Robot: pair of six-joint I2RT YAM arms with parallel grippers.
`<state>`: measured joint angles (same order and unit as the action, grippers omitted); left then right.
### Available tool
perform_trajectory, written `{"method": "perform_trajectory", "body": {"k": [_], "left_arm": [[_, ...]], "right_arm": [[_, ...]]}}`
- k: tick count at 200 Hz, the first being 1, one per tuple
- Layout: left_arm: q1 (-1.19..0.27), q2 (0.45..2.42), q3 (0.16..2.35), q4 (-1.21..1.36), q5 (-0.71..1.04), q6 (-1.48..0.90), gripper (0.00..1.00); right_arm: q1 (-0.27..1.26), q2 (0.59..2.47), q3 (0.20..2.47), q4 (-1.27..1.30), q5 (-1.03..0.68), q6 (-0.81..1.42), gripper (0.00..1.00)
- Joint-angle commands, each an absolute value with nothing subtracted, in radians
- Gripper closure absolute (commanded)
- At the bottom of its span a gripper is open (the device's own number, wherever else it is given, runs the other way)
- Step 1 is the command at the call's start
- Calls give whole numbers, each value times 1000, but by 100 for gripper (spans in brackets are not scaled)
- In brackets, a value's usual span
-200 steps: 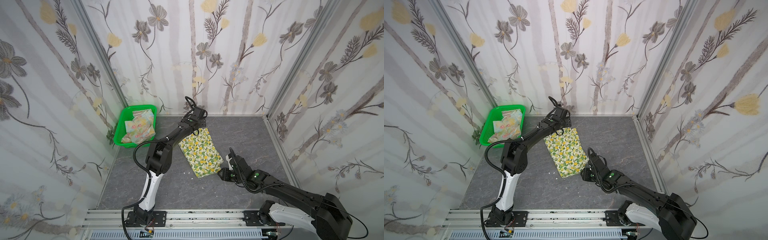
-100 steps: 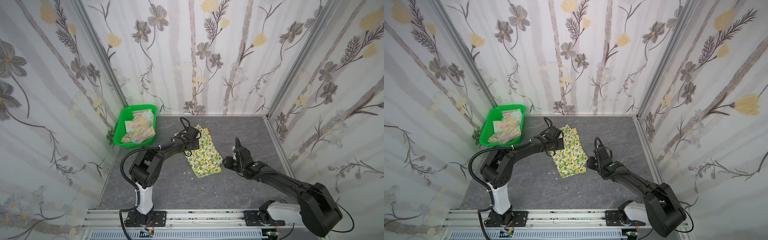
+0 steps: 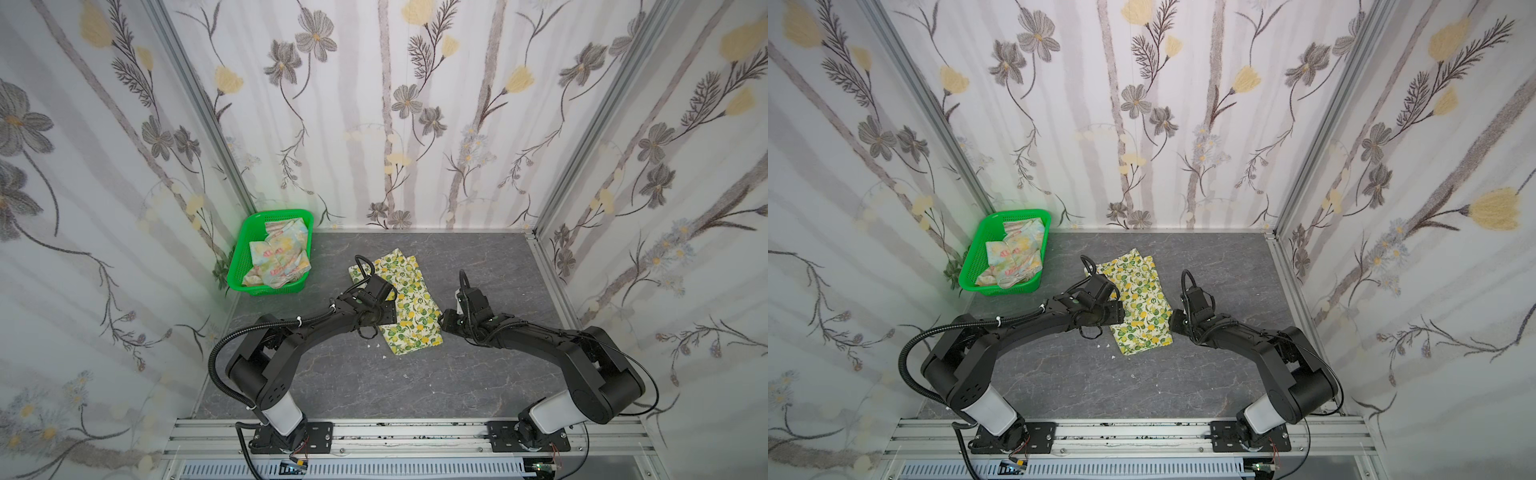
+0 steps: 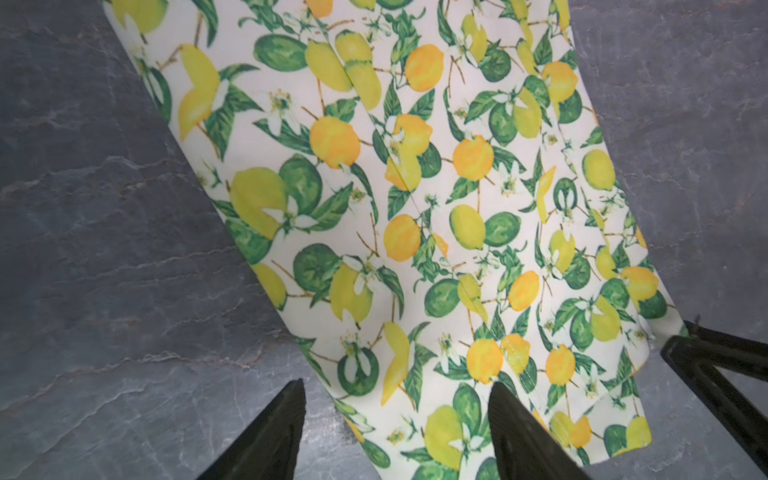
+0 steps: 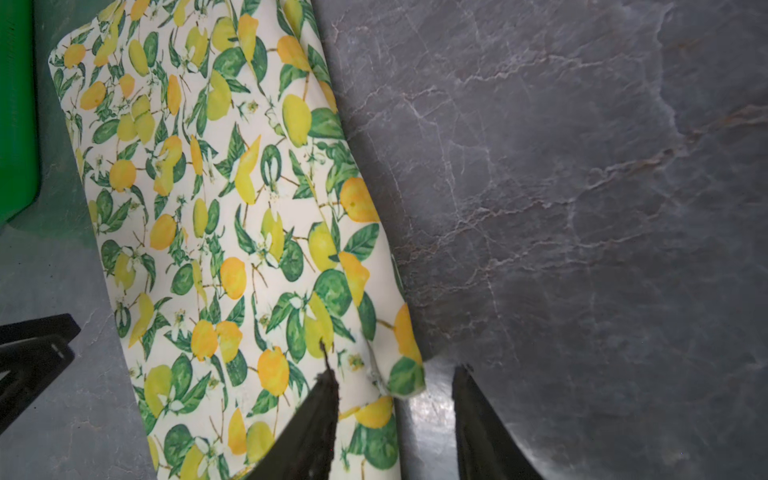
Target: Fold and stack the skirts
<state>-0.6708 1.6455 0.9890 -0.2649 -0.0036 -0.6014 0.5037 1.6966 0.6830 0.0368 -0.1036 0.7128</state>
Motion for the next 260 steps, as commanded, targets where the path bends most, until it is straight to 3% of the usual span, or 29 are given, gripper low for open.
{"method": "perform_trajectory", "body": {"k": [1, 12, 36, 82, 96, 120, 133, 158, 260], "left_arm": [[-670, 1631, 973, -250, -16, -625, 30], [-669, 1626, 978, -250, -28, -624, 30], [-641, 1641, 1051, -252, -54, -591, 31], [-503, 1863, 1413, -252, -31, -489, 32], [-469, 1969, 1539, -253, -2, -464, 32], [-426, 2140, 1721, -253, 29, -445, 33], [-413, 2197, 1768, -253, 53, -446, 35], [-414, 2205, 1686, -252, 47, -442, 36], [-517, 1932, 1178, -245, -20, -533, 38]], "right_arm": [[503, 1728, 701, 118, -127, 705, 62], [503, 1738, 709, 119, -132, 704, 66], [505, 1728, 710, 121, -115, 700, 65], [504, 1738, 735, 95, -86, 695, 63], [504, 1751, 742, 92, -87, 695, 70], [504, 1767, 746, 70, -83, 694, 94], [505, 1760, 745, 59, -83, 698, 100], [505, 1718, 715, 46, -85, 711, 100], [500, 1630, 700, -37, -65, 667, 100]]}}
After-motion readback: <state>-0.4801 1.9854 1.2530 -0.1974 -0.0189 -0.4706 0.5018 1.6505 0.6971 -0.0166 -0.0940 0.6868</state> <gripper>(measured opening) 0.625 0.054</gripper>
